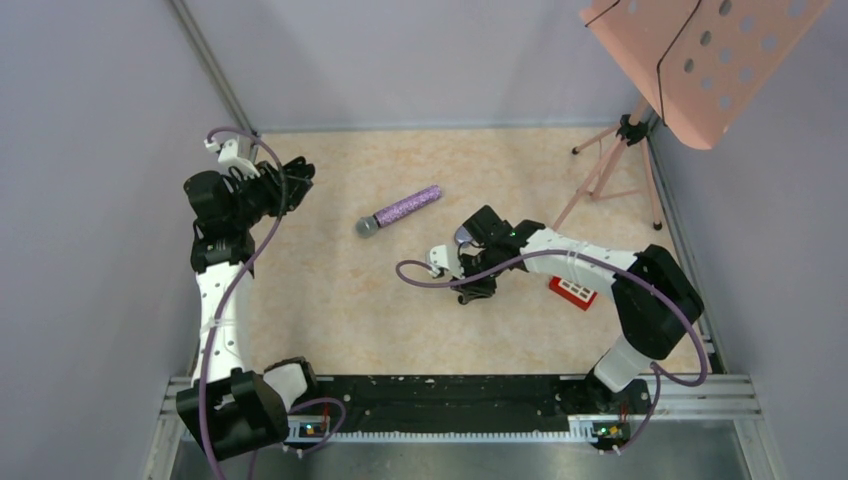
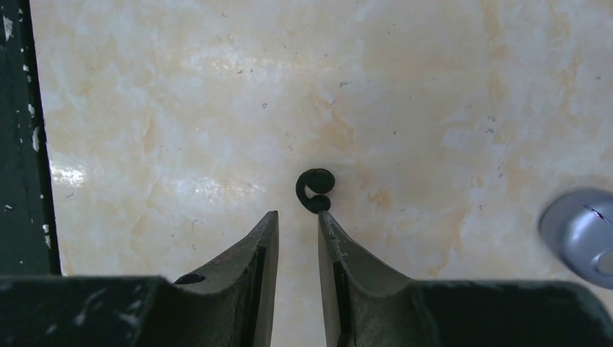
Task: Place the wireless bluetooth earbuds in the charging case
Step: Pick up the earbud from the center of the board.
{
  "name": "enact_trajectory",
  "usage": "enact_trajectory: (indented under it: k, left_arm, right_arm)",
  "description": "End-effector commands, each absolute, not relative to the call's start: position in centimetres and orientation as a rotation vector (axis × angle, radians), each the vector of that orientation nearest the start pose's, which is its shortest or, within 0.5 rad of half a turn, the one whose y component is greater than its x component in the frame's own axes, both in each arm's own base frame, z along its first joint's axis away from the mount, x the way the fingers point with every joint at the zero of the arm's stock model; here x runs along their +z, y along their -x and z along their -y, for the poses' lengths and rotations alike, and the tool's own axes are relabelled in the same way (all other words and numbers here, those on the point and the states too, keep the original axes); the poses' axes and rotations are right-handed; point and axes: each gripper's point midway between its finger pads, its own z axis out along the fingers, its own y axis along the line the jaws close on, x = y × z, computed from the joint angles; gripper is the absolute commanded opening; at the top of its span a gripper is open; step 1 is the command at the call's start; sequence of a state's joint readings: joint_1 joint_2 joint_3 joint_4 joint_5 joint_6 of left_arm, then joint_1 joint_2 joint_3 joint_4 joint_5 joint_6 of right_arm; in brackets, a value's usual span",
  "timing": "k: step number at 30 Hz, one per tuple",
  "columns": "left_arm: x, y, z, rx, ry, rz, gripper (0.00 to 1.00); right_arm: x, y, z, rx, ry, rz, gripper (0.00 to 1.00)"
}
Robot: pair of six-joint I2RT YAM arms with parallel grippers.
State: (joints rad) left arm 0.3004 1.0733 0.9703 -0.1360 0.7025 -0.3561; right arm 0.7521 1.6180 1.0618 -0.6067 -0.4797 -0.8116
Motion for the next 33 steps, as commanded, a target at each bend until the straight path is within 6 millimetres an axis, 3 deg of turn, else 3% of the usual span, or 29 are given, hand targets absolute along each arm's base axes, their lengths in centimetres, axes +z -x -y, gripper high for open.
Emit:
enact_trajectory:
  k: [1,5,33]
  left_arm:
    - [31.3,-34.9,2.2,-0.649,0.039,-1.747,0.0]
    - [31.2,-34.9,2.2,-0.653,0.045,-1.749,0.0]
    - [30.9,-35.0,1.9,-0.634,0.047,-1.775,0.0]
  right_arm:
    - [7.5,-21.8,-28.2,0.63,1.984,-1.627,0.28]
    - [6.9,-21.1,-28.5,0.675,2.024,-1.573,0.29]
    - [2.6,-21.5,-28.6,0.652,2.119,-1.592,0.32]
